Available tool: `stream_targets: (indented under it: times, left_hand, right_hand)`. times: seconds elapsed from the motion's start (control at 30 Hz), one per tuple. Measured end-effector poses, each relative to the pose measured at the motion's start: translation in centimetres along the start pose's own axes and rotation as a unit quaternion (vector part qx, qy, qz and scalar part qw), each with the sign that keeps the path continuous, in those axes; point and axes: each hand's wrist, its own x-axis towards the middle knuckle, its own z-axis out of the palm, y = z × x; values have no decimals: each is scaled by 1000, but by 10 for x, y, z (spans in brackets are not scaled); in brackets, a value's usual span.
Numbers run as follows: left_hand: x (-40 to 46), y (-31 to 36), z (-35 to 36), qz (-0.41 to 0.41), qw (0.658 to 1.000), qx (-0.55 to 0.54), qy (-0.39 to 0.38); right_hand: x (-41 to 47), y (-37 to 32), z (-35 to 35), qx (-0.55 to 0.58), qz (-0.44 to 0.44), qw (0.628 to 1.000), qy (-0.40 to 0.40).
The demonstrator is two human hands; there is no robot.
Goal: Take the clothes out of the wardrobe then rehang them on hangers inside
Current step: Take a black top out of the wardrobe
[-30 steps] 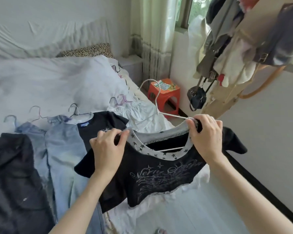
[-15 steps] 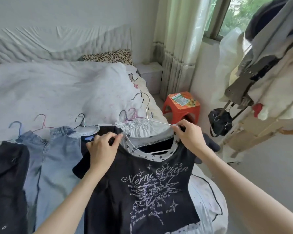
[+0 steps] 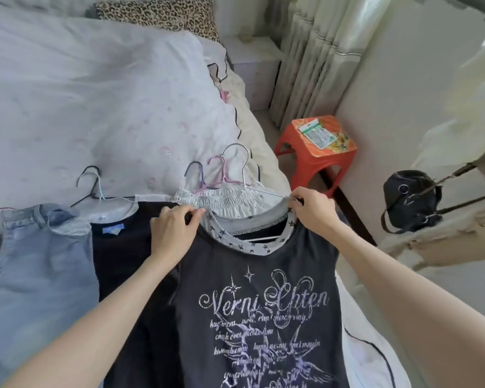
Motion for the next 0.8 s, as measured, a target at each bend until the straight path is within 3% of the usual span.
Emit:
stream_targets:
  times: [0.23,0.43,0.63,0.8]
  left_hand:
    - [68,-38,76,5,1000,20,-6]
    - [82,-78,134,4,998,40,-52]
    - [72,-102,154,-31,990,60,-125]
    - [54,-97,140,48,984,89,-150]
  right_hand:
    - [93,10,68,42,42,998,3]
    - [121,24,120,9,35,999,3]
    - [118,38,157,-22,7,999,-35]
    - [85,45,159,-71,-39,994,-77]
